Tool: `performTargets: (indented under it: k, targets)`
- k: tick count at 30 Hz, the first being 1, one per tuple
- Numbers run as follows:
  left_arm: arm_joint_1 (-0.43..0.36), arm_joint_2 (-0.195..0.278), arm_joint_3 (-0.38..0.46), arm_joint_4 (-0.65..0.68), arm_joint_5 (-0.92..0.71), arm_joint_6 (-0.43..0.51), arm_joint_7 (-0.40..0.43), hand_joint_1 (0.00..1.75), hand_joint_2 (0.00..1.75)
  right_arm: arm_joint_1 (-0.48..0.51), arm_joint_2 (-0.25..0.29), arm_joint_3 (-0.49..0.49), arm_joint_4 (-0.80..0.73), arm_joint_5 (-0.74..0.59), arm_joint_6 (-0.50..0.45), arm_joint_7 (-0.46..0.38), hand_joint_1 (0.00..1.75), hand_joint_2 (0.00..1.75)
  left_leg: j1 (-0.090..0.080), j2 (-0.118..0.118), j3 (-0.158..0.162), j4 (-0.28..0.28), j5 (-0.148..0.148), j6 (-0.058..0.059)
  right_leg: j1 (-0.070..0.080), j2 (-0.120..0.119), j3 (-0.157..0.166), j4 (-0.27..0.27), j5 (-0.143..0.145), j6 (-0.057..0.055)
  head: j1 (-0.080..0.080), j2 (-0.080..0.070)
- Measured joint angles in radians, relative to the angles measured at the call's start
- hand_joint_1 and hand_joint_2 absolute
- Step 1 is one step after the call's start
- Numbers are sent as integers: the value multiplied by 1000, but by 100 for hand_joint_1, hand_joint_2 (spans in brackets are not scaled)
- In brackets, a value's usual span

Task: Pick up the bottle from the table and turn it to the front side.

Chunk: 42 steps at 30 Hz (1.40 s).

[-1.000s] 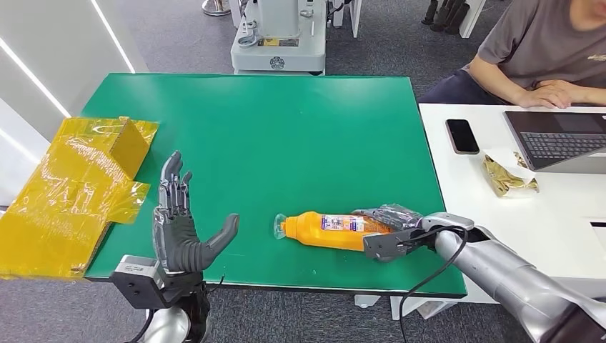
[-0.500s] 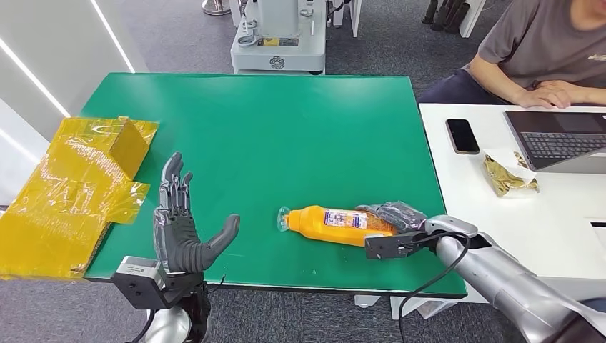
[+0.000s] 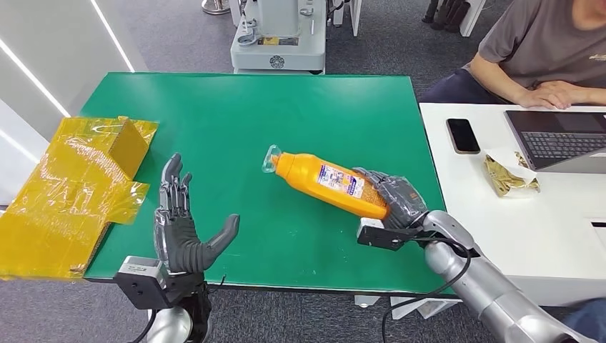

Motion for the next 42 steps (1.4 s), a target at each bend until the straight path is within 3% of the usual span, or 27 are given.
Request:
performTargets:
  k: [6,13,22,27,33,42]
  targets:
    - [-11,-1,0,20,15,18,-14,0,175,96,65,-137,-95,-7,-246,-84,175,175,0,0,0,0,0,0,0,0,0,0,0,0,0,0]
    - [-31,-4,-1,65,51,25,-15,0,175,194,136,-228,-175,-31,-457,-154,175,175,0,1,-1,0,0,0,0,0,-1,0,0,0,0,0]
    - [-44,-5,-17,100,75,11,-13,0,175,256,214,-297,-229,-9,-466,-220,175,175,0,0,-1,0,0,0,0,0,-1,0,0,0,0,0]
    - [-53,-5,-37,110,264,-184,7,0,175,258,242,-294,-233,-40,-466,-252,175,175,0,1,-1,0,0,0,0,0,-1,0,0,0,0,0]
    - [-82,-3,-88,117,342,-323,43,0,175,239,280,-266,-203,-66,-466,-261,175,175,0,0,-1,0,0,0,0,0,-1,0,0,0,0,0]
    - [-212,-6,-124,125,335,-390,97,0,175,149,349,-151,-43,-132,-432,-262,175,175,0,1,-1,0,0,0,0,0,-1,1,0,0,0,0]
